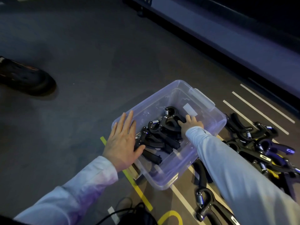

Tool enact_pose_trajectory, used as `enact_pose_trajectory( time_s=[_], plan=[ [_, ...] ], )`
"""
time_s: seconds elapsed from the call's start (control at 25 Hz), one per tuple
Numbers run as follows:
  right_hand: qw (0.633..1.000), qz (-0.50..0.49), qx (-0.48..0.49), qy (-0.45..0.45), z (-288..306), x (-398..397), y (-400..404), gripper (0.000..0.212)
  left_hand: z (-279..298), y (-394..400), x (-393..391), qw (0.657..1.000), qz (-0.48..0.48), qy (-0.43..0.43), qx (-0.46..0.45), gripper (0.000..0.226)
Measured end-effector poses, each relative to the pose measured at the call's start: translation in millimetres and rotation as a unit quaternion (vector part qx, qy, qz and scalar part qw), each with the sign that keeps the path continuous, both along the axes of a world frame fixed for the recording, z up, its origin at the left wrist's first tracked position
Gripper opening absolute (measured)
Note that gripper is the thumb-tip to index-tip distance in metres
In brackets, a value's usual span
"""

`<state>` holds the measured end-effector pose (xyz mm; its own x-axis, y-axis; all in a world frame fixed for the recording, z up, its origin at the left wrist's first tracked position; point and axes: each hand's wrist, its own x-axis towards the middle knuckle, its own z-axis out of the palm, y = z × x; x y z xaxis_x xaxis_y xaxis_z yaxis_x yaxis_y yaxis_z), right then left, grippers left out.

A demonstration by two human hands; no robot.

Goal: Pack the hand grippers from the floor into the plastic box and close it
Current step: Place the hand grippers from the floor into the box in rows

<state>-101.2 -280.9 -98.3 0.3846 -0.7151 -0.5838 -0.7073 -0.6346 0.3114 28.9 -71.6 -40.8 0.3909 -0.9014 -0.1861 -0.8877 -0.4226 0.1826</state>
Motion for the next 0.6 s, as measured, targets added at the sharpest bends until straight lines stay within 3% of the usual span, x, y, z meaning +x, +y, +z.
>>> enact_pose_trajectory(
  time_s=[0.24,0.48,0.6],
  plan=[
    [0.991,0.071,0.004,-0.114,11,6,13,0.050,-2,-1,1,1.000,0.006,0.030,-0.004,0.079],
    [0.992,0.100,-0.010,-0.072,3,24,33,0.066,-3,-2,0,1.000,0.006,0.024,0.002,0.079],
    [0.994,0.051,-0.001,-0.100,2,25,29,0.051,-2,-2,0,1.000,0.005,0.025,0.002,0.078]
  ],
)
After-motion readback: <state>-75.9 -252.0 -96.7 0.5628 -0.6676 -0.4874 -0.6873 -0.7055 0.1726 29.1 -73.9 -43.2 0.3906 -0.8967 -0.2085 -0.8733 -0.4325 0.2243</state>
